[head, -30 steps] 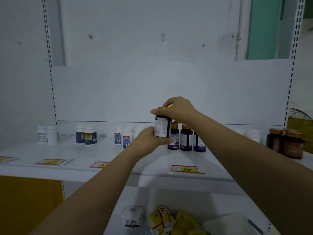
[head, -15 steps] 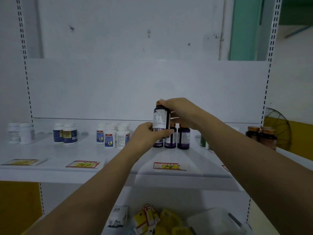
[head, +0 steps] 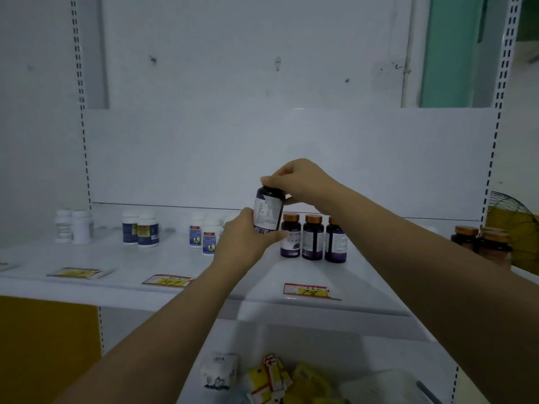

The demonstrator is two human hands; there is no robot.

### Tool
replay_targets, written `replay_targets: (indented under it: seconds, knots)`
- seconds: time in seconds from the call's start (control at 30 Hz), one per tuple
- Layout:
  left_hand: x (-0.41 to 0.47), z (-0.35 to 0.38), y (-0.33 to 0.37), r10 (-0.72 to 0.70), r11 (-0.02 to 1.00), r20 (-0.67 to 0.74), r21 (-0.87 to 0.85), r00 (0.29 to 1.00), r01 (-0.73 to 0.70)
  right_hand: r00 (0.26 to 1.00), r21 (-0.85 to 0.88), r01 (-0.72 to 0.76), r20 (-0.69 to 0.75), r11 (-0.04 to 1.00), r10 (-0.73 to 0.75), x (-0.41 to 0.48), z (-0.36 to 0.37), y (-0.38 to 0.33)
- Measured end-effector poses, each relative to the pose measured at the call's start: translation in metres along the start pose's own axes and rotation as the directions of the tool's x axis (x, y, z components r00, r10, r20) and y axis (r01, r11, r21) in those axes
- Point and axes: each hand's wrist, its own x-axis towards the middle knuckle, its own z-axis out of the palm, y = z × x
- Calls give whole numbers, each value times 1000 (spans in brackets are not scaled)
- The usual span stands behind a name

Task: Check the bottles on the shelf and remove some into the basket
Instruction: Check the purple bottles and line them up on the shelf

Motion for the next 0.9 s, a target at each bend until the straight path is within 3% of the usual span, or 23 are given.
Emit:
replay_targets:
  seconds: [0.1, 0.27, 0.4, 0.47, 0.57, 0.73, 0.9]
  knots:
    - [-3, -25, -16, -27, 999, 12, 38, 1000, 26, 989, -91, 69, 134, 993, -57, 5, 18, -19]
    - [-22, -80, -47, -88, 995, -97, 43, 991, 93, 955, 37, 132, 263, 990, -138, 8, 65, -61]
    - [-46, -128, -72, -164, 956, -74, 235, 984, 177, 926, 59, 215, 306, 975, -223, 7, 115, -91]
    - [-59, -159, -87, -224, 873, -72, 428, 972, 232, 902, 51, 284, 324, 957, -285, 3, 140, -111]
    - [-81, -214, -117, -351, 664, -121, 667, 928, 338, 861, 71, 368, 350, 927, -369, -4, 181, -142]
    - [-127, -290, -172, -576, 482, -215, 690, 789, 540, 782, 171, 426, 424, 888, -456, -20, 262, -192]
    - [-165, -338, -219, -647, 359, -288, 702, 706, 615, 713, 221, 474, 472, 852, -519, -39, 349, -234]
